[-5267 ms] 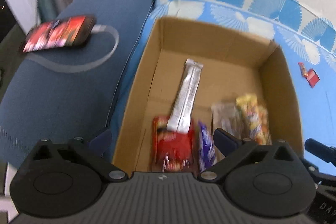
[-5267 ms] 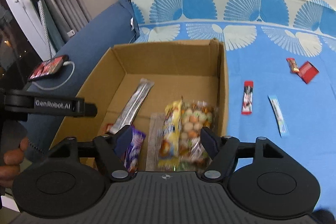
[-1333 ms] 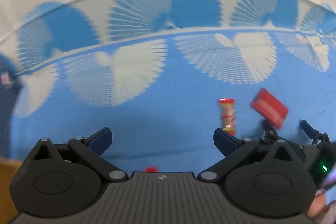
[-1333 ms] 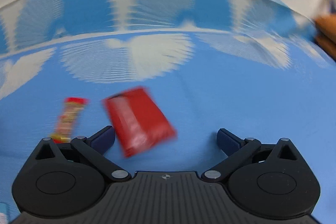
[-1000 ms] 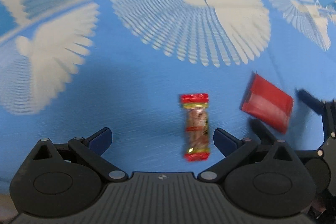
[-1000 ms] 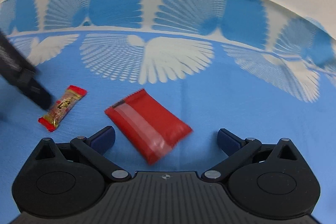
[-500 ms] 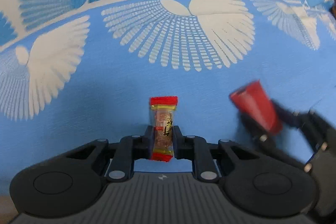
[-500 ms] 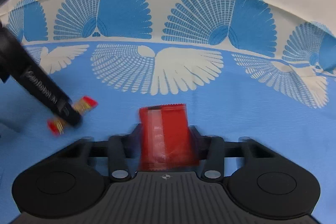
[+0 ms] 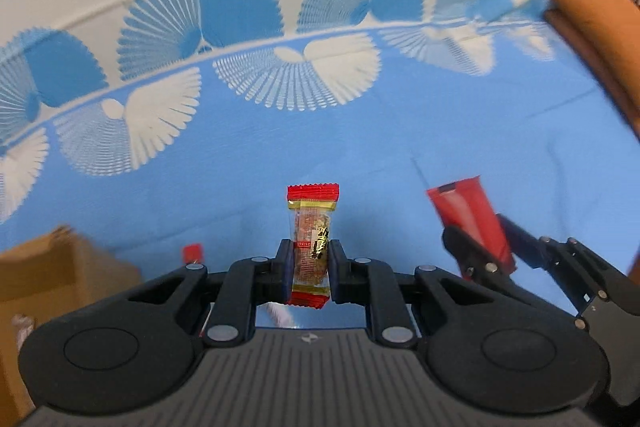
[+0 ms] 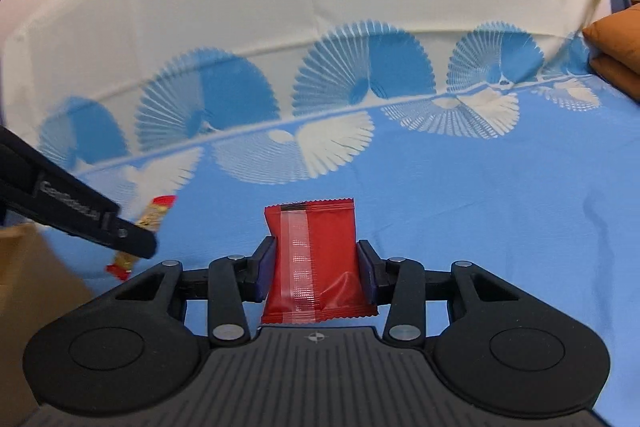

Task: Organize snacks
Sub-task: 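Carry the small red candy in the left gripper over the box while the right carries the red wrapper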

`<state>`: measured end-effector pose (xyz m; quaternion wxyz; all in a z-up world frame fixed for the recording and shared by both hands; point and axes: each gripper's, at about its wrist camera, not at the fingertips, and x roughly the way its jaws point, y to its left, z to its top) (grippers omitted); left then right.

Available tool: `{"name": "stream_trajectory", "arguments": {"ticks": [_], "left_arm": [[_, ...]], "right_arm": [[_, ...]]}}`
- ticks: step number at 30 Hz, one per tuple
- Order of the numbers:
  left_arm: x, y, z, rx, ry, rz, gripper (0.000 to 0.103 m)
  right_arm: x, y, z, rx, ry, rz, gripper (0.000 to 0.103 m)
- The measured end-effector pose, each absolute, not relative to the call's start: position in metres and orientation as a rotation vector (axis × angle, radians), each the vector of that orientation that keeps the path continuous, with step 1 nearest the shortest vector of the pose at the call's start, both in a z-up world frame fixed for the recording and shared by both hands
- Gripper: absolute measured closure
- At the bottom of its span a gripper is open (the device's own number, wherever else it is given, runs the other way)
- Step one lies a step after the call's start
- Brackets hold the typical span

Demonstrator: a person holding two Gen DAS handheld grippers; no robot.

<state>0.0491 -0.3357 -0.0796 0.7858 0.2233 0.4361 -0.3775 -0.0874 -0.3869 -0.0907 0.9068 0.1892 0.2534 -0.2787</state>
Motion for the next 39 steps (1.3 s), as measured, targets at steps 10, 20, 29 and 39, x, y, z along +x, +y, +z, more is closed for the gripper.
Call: {"name": "stream_trajectory", "arguments": {"ticks": [10,20,29,39], "left_arm": [[-0.025,-0.187,0.003,0.435,0.841,-0.753,0.084],[-0.061,-0.044,0.023,0.338,0.837,-0.590,0.084],[-0.073,0.061,0.020,0.269,0.840,-0.429,0.084],[-0.079,0.091,0.018,0.213,0.849,-0.415,0.084]], "right_arm": [[-0.156,-0.275,0.004,0.327,0.443,-0.425,0.058],[-0.178,-0.158,0.035,0.295,0.452,-0.205,0.058],[-0.185,-0.077,0.027,0.199,0.567,-0.044,0.058],[-0.186,-0.045,0.039,0.102,0.580,-0.015,0.057]]}}
